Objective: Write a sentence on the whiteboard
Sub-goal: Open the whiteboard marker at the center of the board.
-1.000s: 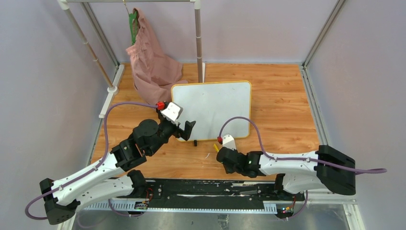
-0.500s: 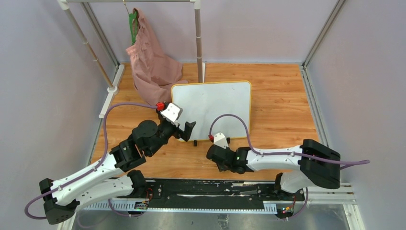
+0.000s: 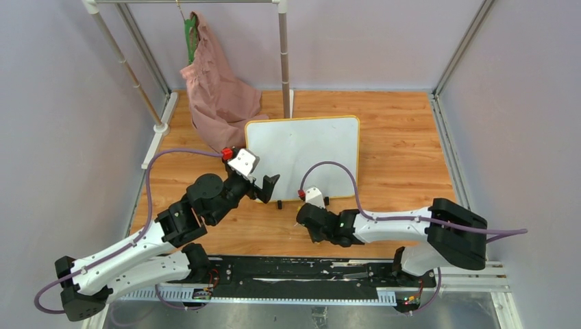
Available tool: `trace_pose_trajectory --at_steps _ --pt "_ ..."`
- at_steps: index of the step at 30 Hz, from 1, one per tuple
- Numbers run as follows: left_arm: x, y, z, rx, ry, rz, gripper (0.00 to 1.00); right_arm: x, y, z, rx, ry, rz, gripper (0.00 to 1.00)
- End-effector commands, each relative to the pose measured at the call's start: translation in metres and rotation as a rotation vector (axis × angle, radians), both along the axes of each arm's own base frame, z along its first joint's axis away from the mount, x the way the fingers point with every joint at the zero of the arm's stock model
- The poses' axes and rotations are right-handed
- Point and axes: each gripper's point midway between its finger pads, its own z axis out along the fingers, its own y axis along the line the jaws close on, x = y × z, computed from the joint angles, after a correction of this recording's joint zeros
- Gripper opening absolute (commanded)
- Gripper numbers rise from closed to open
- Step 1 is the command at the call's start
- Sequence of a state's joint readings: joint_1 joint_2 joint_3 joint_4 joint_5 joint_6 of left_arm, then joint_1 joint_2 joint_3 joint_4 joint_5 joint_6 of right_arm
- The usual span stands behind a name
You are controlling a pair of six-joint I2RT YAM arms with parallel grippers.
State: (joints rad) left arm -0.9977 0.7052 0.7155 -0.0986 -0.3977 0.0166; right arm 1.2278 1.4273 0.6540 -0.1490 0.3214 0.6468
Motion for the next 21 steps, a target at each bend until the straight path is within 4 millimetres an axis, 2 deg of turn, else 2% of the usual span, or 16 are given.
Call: trace_pose_trajectory --at_steps 1,6,13,18,21 --pt "-0.002 0.002 0.008 -0.026 -0.028 0.005 1.00 -0.020 -0.045 -0.015 -0.104 0.070 0.004 0.00" --pt "-0.001 0.004 0.009 -0.032 -0.031 0.014 1.00 -0.014 -0.045 0.023 -0.030 0.002 0.016 0.00" --pt "0.000 0.008 0.012 -0.042 -0.038 0.033 1.00 -0.017 -0.043 0.050 0.059 -0.016 0.031 0.00" --pt "-0.006 0.017 0.033 -0.180 -0.058 0.045 1.00 -0.021 -0.039 0.079 0.190 -0.056 0.051 0.00" --pt "-0.014 0.019 0.054 -0.286 -0.097 0.014 1.00 -0.020 -0.036 0.108 0.296 -0.107 0.066 0.00"
